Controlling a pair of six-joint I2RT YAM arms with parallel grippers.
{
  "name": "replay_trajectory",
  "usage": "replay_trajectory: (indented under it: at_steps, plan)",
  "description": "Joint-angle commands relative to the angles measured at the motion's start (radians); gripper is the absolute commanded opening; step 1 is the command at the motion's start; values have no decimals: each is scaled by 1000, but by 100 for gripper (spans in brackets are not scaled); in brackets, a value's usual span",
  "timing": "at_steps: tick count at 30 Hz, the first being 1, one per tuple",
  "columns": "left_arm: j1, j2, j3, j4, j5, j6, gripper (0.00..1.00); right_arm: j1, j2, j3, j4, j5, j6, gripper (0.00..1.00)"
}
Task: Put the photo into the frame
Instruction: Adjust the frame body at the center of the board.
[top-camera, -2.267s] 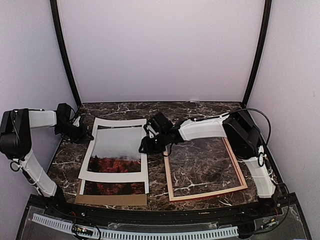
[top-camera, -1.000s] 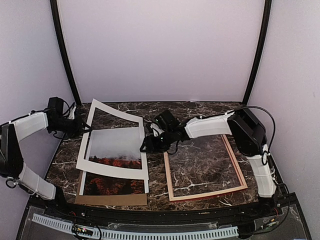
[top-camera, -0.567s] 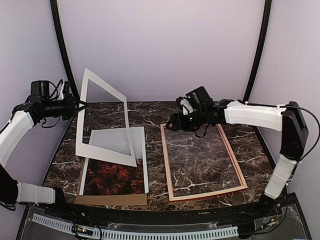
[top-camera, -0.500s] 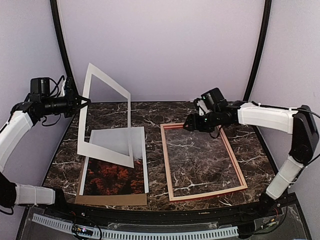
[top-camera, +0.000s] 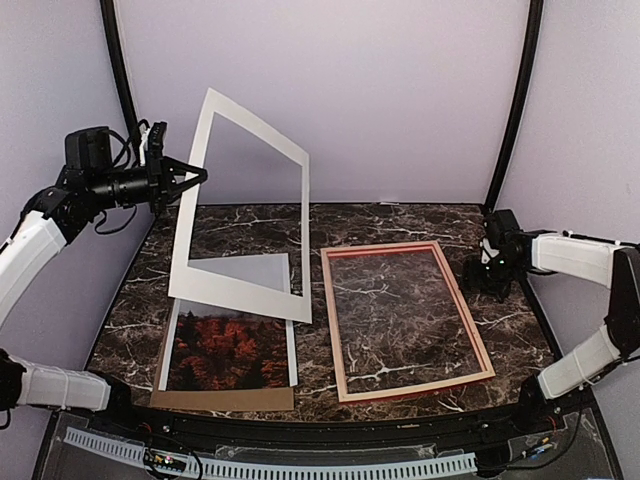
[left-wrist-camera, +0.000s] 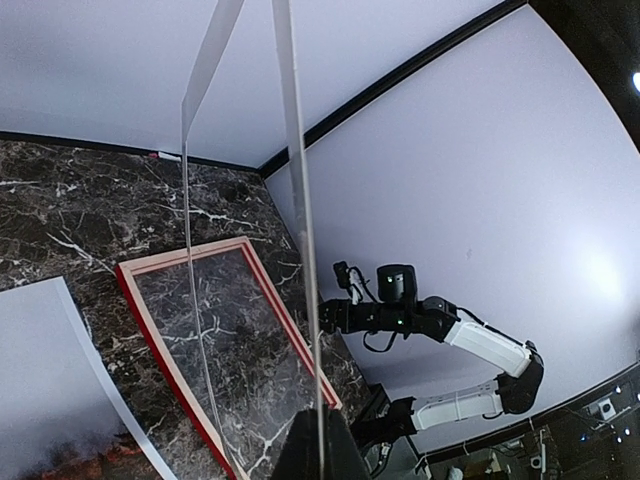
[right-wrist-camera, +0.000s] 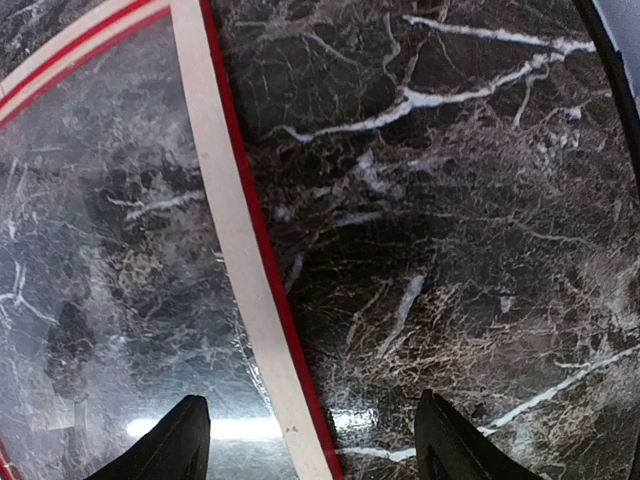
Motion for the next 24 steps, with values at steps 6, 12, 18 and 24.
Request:
replay_trajectory:
  at_steps: [6,12,18,24]
  plan:
    - [-96,62,53,69,-36,-32,0,-24,75,-66,51,-70,-51,60]
    - [-134,97,52,100,-53,-36,0,-24,64,-98,76,-132,-44,48]
    - [-160,130,58,159,-69,-65,0,-24,39,-139,110,-205,-23,41]
    - [-206,164,51,244,-114,-123,0,-12,-14,-180,141,-295,20,36]
